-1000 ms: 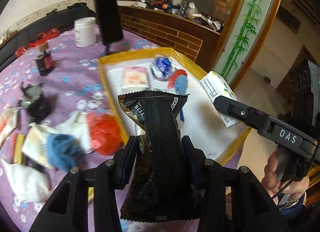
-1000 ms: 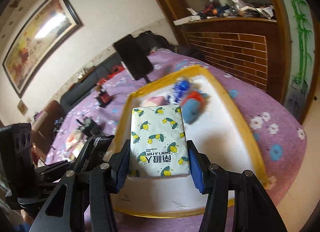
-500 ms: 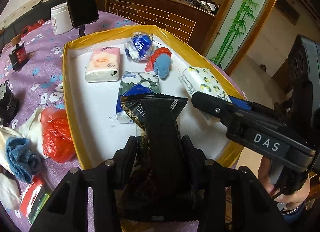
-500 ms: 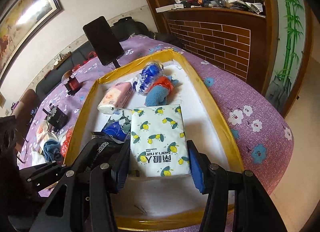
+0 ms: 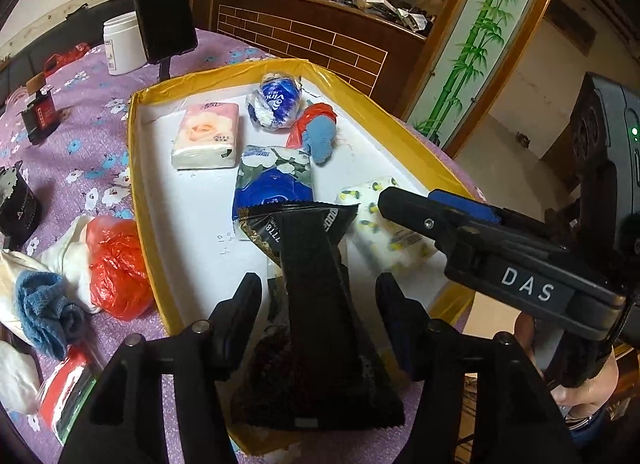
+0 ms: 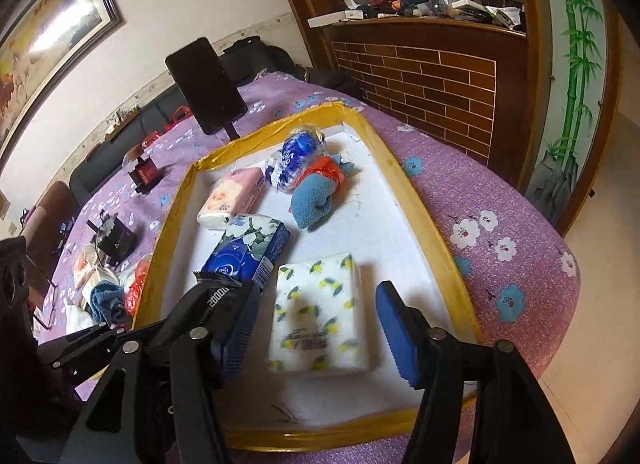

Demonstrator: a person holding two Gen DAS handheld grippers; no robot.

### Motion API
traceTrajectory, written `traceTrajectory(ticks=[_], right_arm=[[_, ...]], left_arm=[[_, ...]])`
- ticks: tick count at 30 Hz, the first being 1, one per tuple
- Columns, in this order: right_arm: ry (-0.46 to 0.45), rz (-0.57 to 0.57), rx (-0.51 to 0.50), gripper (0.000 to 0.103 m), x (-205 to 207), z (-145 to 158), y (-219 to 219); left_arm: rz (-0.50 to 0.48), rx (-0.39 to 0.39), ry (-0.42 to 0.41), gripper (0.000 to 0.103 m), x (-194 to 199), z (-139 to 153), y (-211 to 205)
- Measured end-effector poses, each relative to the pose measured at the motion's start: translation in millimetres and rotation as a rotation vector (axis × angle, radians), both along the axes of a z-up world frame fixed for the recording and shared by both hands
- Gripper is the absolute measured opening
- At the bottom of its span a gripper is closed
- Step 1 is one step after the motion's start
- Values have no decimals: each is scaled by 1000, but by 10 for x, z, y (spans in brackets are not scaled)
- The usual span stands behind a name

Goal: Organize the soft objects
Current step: 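Carry the lemon-print pack into the tray with right tool while left drops the black packet there, then move the left tool to the pile and grasp the white red-print plastic bag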

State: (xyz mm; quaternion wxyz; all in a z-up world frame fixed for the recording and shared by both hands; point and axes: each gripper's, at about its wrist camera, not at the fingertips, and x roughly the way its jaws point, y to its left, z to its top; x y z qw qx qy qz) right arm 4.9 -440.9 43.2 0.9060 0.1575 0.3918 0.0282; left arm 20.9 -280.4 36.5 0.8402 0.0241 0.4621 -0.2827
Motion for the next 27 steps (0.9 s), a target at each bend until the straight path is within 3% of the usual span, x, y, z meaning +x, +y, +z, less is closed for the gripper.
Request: traceTrajectory(ticks=[15,27], right_arm=[[-65,7,17,66,-168,253,191],[-86,133,-14,66,-142,381,864]], left_arm=[[7,-56,-53,64,-208,248,275],[115,-105,-95,64,-291,495,1092]])
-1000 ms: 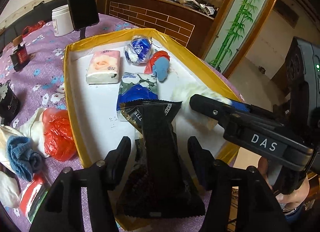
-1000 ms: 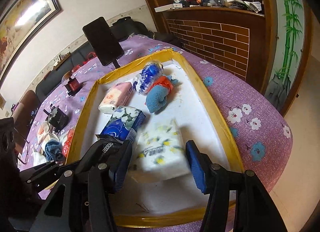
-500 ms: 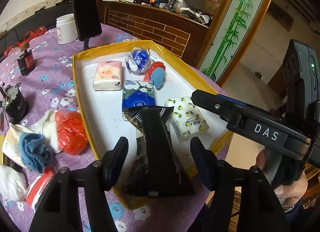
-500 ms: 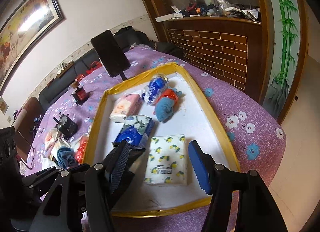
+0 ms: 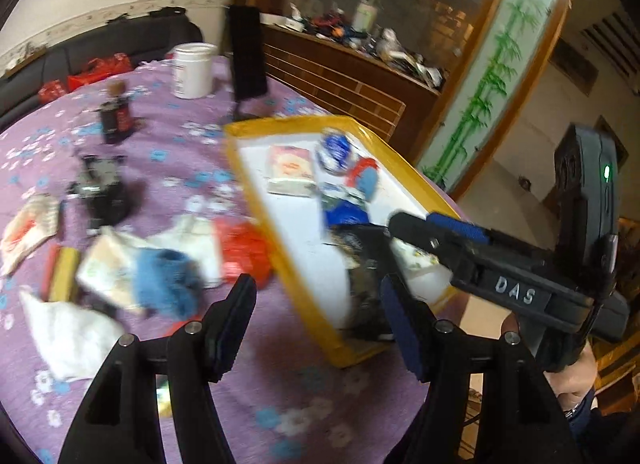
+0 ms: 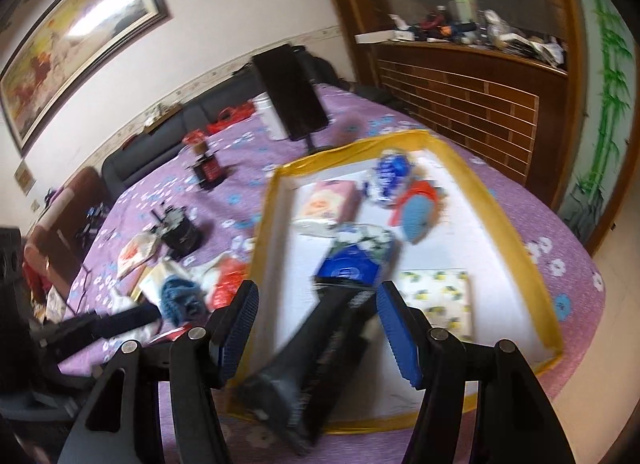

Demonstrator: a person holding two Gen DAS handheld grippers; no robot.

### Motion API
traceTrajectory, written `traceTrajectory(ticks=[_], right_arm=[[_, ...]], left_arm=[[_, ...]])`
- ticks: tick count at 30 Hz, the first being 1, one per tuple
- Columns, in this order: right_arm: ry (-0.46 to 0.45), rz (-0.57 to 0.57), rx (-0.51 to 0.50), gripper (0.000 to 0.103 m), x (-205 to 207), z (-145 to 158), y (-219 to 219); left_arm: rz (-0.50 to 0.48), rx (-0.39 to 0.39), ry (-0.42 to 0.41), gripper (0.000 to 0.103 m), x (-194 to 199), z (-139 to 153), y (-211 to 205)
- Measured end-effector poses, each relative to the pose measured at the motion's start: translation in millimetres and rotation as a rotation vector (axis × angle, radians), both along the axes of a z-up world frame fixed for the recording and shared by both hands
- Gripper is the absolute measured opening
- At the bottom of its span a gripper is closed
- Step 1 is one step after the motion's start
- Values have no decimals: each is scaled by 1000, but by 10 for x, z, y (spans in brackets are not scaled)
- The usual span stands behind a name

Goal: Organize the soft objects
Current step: 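Move the left tool to the pile and grasp the white red-print plastic bag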

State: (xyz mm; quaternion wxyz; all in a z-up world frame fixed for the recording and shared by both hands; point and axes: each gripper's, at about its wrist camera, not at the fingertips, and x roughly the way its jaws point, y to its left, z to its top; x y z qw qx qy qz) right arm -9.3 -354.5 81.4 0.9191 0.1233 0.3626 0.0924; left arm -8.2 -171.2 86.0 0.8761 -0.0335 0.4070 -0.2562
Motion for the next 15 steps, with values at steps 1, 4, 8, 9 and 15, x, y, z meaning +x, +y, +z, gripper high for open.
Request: traceTrajectory(ticks=[1,4,8,9,15], right_arm=[[-2,13,0,66,-5,1,49],[1,79,11,66,-13,-5,232],[4,131,14,66,-44,-30,383],[4,143,11,66,-48,-37,426],[22,170,12,66,-29,-92,562]], left_arm=[[23,1,-5,65,6,33,125],[113,31,-38,68,41,125,529],[236,105,-47,70,214,171,1144],[256,123,-48,73,280,172,1291],[336,201,15,76,929,-44,2025]])
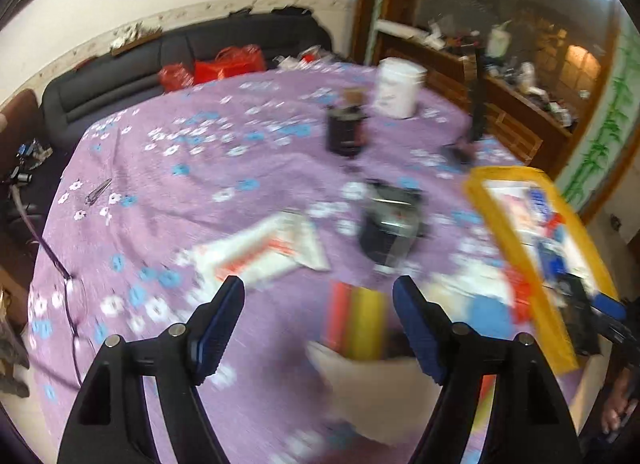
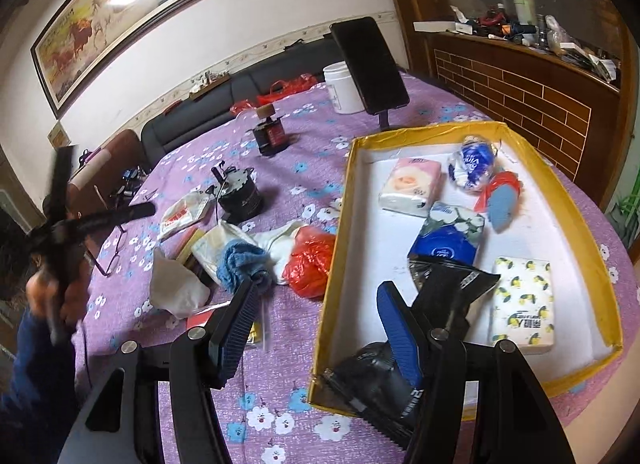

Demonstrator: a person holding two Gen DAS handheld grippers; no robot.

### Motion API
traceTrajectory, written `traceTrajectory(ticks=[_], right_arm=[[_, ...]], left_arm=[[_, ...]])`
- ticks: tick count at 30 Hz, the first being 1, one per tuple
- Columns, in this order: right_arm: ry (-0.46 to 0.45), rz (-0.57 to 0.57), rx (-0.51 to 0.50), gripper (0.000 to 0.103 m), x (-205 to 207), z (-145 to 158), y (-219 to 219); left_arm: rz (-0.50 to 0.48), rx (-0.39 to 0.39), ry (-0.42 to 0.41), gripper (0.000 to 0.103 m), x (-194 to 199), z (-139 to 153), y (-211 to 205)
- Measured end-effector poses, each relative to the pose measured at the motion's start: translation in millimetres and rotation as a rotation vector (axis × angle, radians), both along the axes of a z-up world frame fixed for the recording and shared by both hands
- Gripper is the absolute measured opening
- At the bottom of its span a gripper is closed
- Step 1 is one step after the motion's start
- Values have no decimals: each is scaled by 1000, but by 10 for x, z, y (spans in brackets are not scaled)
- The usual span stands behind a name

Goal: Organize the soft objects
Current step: 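Move the left tool to the pile and grasp the white red-print plastic bag, then grasp the clear pack of coloured sponges with right tool while left holds the white bag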

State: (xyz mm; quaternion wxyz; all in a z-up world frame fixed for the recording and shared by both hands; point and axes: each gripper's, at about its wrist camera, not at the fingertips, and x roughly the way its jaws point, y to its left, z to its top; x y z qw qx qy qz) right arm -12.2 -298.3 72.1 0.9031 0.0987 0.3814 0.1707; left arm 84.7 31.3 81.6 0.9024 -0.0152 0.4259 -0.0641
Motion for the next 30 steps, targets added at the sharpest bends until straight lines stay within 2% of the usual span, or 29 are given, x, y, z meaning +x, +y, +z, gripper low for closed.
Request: traceTrajectory(ticks=[4,8,10,12,15,17,19,23,24,25,26,27,30], right_arm=[[10,1,4,66,4,22,11],[4,-11,0,66,-20,64,-22],[5,-12,3,66,-19,72,-33],[5,-13,7,66,-15,72,-43],[11,-6,17,66,4,53,-45],[17,2,20,66,15,36,-18],[26,17,24,66,24,17,26],[30,55,17,66,-25,11,136],[30,66,15,66,-41,16,164],[32,81,22,66,-57,19,191],[35,93,29,66,-58,19,206],[40,111,37,66,-68,13,236],[55,162,43,67,-76,-14,362]], left_arm=[[14,-20,37,76,499,-217,264],[16,-113,136,76,878,-489,470],[-14,-166,181,76,913,-584,498],[-30,-144,176,76,849,-588,462],[-106,-117,197,76,660,-572,326],[-144,-60,189,78,528,-563,208],[-129,40,181,79,454,-607,102],[-119,79,146,82,416,-643,90],[-96,88,147,80,425,-661,112],[-73,120,162,68,448,-707,123],[-62,124,147,65,439,-712,135],[-49,122,132,45,408,-696,145],[6,144,153,37,355,-675,145]])
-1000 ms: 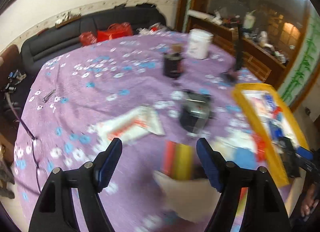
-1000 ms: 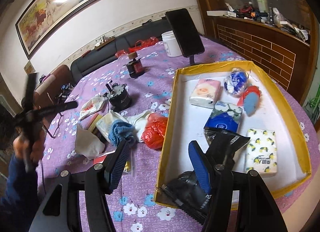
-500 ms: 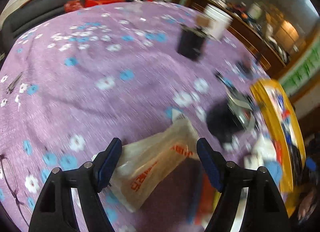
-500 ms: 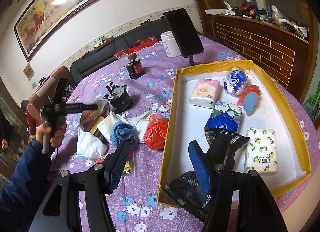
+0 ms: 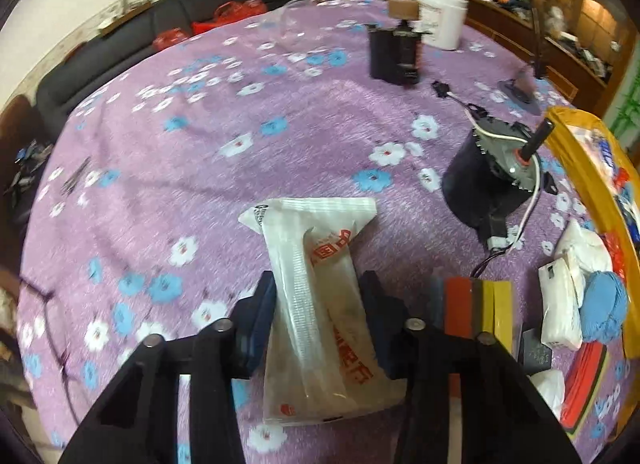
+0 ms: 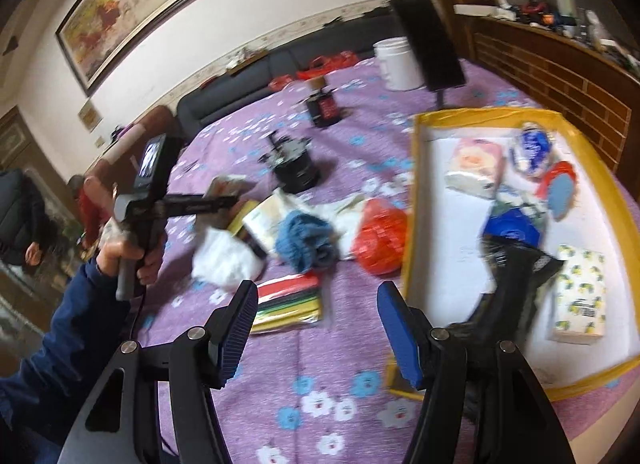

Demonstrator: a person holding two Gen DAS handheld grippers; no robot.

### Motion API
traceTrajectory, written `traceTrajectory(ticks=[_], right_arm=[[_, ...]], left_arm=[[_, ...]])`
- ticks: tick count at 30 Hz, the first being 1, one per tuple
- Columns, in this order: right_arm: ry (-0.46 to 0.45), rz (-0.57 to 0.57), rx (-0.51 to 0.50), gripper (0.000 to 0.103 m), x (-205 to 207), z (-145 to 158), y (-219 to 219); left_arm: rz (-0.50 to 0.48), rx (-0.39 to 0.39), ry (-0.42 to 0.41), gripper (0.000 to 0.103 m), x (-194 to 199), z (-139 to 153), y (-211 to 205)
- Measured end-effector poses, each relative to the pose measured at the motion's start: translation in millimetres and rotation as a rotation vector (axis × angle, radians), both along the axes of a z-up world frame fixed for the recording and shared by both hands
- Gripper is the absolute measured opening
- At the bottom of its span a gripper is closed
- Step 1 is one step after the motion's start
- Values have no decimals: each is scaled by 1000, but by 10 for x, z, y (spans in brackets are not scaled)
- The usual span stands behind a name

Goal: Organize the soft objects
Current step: 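Grasp the clear pack of coloured sponges with right tool while left holds the white bag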

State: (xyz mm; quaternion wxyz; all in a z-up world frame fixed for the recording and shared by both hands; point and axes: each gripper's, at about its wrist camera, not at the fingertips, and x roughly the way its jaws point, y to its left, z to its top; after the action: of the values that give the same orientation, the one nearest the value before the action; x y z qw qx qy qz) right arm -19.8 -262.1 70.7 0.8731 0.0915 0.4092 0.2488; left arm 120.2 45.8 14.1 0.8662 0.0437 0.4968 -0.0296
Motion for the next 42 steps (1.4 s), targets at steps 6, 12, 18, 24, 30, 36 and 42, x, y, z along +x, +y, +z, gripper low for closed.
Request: traceTrajectory(ticks=[6,12,18,24,30,36,42], right_arm=[[75,122,1,67,8,-174,353],[125,153,-80,67,256,-347,701],[209,113,-123,67,572,-596,834],[291,392,-26,68,44,-540,986],[71,509,-218,71,-104,-333,1158],[-64,681,-374,79,35,-419,1569],[10,740,-397,81,108,-614,1597]], left_arm=[[151,-23,-35,37,-310,311,44],[195,-169,-180,38,-816,756,15],[109,-237,-226,38,-869,723,-2],[113,-278,-200,38,-850,674,68],[93,-260,-201,38,-834,649,4],[90,-249,-204,38,-833,642,-3],[88,-247,-197,38,-827,624,9]])
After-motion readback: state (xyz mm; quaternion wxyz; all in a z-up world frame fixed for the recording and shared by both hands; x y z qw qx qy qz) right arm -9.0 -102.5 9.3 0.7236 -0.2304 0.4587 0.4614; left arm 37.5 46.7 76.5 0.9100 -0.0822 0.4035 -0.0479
